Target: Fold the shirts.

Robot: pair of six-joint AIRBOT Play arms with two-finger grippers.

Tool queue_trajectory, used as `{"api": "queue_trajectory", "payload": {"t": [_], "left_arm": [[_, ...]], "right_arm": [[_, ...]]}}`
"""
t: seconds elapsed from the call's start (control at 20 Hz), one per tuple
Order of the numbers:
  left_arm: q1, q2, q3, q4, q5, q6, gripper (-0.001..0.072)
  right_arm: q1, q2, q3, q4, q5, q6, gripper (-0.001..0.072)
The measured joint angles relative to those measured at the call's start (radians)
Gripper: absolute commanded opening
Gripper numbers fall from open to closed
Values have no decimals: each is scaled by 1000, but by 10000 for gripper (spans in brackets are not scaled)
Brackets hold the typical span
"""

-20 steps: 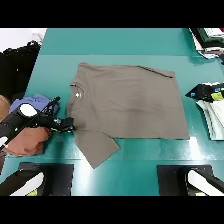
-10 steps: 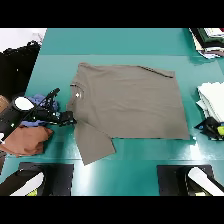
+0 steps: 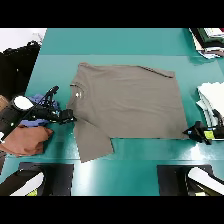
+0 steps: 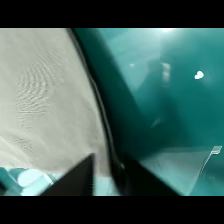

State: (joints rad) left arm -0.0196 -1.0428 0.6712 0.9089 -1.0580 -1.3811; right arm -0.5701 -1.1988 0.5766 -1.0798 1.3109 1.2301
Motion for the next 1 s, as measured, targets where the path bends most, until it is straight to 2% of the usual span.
{"api": "queue_trajectory", "payload": {"t": [0.05, 0.25, 0.45, 0.6, 1.0], "left_arm": [[0, 0, 0, 0, -1, 0, 35], [0, 2, 51, 2, -31, -1, 34], [0, 54, 224, 8, -65, -4, 35], [0, 126, 426, 41, -78, -5, 35], [0, 208, 1162, 86, -101, -27, 34]], "right_arm": [[24, -5, -2, -1, -10, -2, 13], [113, 47, 25, -29, -44, -3, 13], [195, 181, 191, -23, -22, -4, 13], [266, 274, 397, -15, -26, -3, 13], [352, 413, 1017, -44, -117, 0, 13]]}}
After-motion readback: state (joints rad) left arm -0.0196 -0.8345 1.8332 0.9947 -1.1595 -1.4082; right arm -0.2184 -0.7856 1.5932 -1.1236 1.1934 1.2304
